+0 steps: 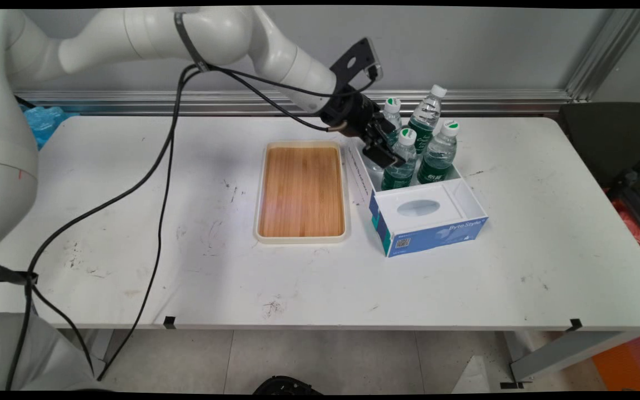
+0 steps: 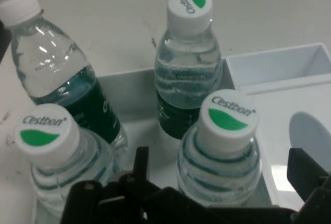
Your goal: Pick up the green bottle from the white box
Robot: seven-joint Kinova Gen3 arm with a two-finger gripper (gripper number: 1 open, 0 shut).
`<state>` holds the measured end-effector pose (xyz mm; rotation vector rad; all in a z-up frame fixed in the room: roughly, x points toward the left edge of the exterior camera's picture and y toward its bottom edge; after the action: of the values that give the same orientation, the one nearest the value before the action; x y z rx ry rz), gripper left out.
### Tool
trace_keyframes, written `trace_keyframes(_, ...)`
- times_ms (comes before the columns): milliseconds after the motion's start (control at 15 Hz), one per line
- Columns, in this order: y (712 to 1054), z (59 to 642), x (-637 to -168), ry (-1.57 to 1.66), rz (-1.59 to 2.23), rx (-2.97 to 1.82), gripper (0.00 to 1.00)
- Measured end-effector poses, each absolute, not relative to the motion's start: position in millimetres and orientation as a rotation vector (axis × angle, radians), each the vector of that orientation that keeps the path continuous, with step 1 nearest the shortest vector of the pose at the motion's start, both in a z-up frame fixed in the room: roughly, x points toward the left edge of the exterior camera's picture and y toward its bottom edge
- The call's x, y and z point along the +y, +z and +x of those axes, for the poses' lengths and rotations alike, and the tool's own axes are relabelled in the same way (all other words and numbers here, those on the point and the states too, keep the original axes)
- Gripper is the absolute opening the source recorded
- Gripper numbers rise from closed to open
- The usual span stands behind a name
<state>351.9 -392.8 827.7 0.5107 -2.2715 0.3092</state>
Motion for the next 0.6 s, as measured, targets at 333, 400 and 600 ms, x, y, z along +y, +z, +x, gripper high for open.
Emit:
trace_keyframes(333,814.6,344.4,-398.3,0.311,0.522,-2.252,1.00)
trace_keyframes(400,811.7,342.9,-399.2,0.311,0.526,-2.248,1.00)
trace_keyframes(600,805.6,340.2,-400.5,0.308,0.532,-2.241,0.00)
